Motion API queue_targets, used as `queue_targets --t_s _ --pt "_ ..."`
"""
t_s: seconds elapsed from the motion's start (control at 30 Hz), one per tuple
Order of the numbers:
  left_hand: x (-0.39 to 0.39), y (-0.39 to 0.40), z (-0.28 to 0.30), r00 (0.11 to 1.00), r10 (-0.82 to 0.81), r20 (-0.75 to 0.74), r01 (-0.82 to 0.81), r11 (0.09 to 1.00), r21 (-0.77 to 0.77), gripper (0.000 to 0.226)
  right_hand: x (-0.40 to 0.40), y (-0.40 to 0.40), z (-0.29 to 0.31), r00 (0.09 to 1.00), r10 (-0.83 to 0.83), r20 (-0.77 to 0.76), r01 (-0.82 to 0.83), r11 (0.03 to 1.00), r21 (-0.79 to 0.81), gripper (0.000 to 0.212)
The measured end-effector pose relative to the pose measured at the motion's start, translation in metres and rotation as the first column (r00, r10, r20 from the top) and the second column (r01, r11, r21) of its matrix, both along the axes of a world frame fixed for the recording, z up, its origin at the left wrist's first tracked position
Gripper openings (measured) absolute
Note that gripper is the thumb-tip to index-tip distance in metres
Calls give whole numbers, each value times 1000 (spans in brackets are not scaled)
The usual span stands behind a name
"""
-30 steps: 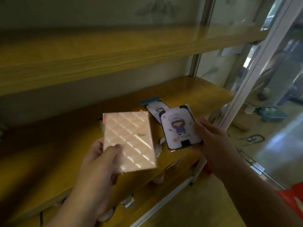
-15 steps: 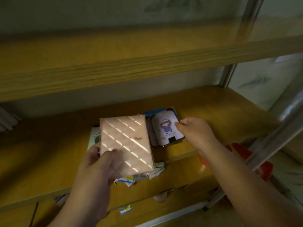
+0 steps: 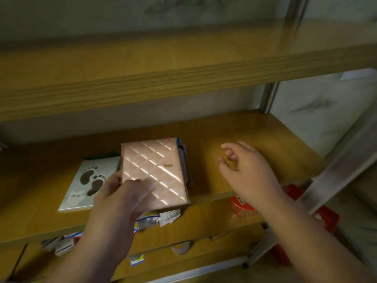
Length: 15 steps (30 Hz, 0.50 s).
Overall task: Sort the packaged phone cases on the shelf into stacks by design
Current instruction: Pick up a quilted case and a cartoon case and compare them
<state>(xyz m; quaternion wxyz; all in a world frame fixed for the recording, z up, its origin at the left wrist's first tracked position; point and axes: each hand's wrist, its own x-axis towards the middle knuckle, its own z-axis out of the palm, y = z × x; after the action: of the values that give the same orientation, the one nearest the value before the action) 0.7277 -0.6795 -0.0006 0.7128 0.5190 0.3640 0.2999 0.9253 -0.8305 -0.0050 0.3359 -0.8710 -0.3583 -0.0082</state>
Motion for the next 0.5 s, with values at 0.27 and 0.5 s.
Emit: queue_targets --t_s 0.27,0.5 --pt "89 -49 -12 968 -235 -90 235 972 -6 48 39 -102 8 993 -53 108 73 979 -190 48" --pt "169 -89 -16 910 -347 -227 376 921 103 42 48 -154 8 986 -93 136 115 979 -165 47"
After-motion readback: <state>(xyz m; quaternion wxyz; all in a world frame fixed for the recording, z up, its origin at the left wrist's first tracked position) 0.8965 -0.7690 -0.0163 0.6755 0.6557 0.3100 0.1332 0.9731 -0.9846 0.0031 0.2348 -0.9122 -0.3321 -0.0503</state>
